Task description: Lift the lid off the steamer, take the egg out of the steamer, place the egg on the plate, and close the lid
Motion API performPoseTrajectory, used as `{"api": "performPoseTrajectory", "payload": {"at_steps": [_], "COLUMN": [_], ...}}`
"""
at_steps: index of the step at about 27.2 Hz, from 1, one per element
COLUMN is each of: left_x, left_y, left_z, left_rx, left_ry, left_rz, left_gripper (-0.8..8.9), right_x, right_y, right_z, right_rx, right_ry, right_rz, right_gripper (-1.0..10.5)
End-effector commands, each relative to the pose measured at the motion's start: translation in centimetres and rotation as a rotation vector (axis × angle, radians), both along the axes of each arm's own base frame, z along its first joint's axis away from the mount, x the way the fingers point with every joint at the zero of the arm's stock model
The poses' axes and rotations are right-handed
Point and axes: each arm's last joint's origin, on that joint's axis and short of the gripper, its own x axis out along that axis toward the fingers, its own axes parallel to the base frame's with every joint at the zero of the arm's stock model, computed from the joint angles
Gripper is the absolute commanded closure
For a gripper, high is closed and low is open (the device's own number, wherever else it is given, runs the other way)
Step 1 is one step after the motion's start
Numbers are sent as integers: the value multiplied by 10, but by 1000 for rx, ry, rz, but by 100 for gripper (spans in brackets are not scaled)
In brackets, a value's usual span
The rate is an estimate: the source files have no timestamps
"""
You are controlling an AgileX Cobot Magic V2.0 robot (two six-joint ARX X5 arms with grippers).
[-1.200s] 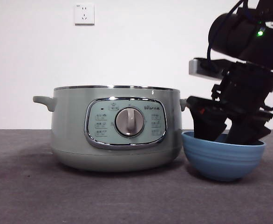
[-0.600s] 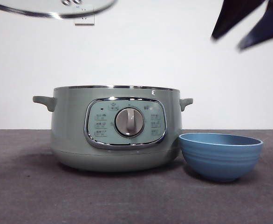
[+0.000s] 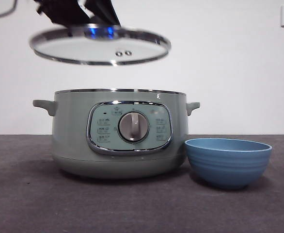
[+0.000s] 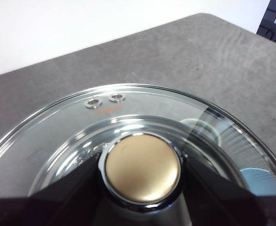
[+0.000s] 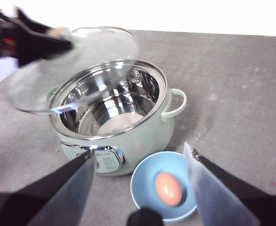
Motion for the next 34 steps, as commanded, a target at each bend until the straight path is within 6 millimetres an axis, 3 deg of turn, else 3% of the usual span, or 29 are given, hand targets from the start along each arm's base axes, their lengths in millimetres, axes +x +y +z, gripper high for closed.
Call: {"api": "performPoseTrajectory", "payload": {"at_steps": [1, 18, 34], "left_x": [8, 39, 33], "left_y": [-9, -28, -33], "left_z": [4, -37, -51], "left_rx": [-31, 4, 64], "left_ry": [-70, -12, 87], "left_rz": [-19, -16, -33], "left_gripper": [822, 822, 822], "right_x": [-1, -1, -1], "right_y": [0, 0, 0], "right_z": [-1, -2, -2], "right_rx": [6, 2, -4], "right_ry": [16, 22, 17], "right_rz": [-2, -2, 1], "right_gripper": [626, 626, 626]}}
